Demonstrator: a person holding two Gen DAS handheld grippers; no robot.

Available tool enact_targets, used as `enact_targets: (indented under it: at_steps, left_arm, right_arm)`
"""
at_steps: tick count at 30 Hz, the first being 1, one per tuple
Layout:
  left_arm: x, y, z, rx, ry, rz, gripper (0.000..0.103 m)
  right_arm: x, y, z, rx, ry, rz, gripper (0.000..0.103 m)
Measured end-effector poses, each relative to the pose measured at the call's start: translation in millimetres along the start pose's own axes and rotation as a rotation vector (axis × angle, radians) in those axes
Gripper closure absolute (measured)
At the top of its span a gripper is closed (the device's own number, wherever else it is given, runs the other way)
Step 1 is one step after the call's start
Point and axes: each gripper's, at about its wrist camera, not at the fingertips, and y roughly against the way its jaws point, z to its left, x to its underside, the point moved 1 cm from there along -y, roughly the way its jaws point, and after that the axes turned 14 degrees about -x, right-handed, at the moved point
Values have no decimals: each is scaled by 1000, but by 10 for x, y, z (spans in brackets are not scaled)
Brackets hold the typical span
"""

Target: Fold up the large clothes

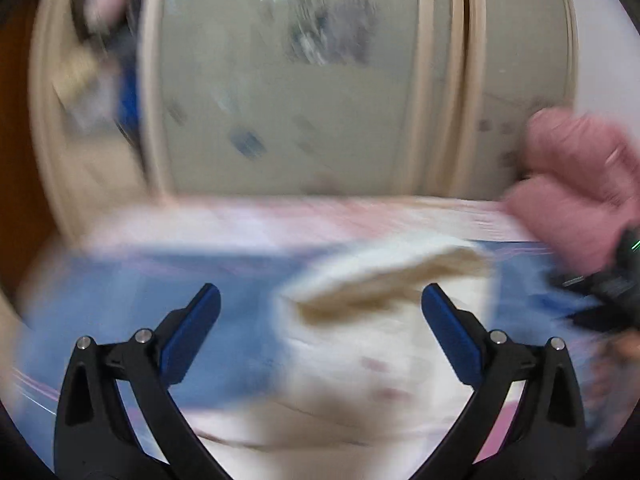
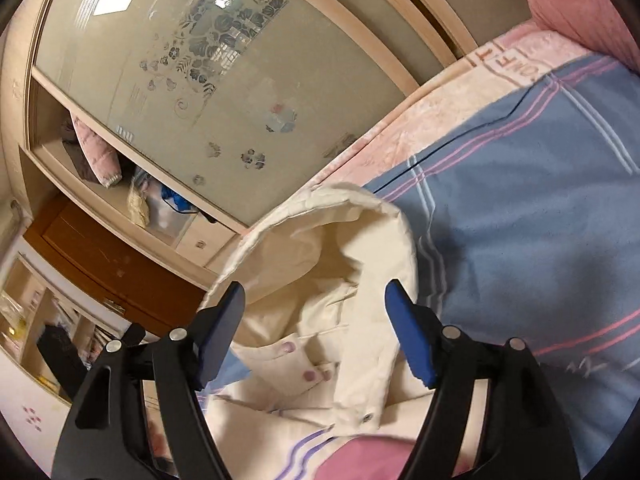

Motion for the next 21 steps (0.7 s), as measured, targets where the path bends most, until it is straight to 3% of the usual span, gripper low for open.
enact_targets:
  at_steps: [2,4,9,12,15,16,17,18,19,20,21]
  left_arm:
    - [-20,-198,43,161,143,104,2]
    - [-19,-388,72,210,233,159,2]
    - [-37,-963,-30,220,311,327,2]
    - [-104,-1193,-47,189,341,313,2]
    - [-173,-1543,-26,129,350,322,2]
    - [-175,-1617,14,110,361,336,2]
    - [-156,-1695,57,90,378,347,4]
    - [-133,-1772,137,78,399,351,10]
    - [-115,-1807,221,64,415,351,32]
    - [-69,-1836,331,56,443,357,59]
    - [-37,-1825,412,35,453,367,73]
  right_arm:
    - [-18,-74,65,128,119,12,30]
    - [-51,-183,121,204,232,34,30]
    - [-185,-587,116,331,398,131,30]
    - [-250,-789,66,387,482,148,30]
    - [-333,-1023,-100,406,459,185,31]
    - [-346,-1088,-142,398,448,180,38]
    - [-354,-1137,-170,388,438,178,53]
    - [-332,-1188,-185,386,431,182,67]
    - [-292,-1245,-173,395,435,190,98]
    - [-257,-1261,-123,393,454,186,99]
    - [-200,-1263,-37,378,486,180,99]
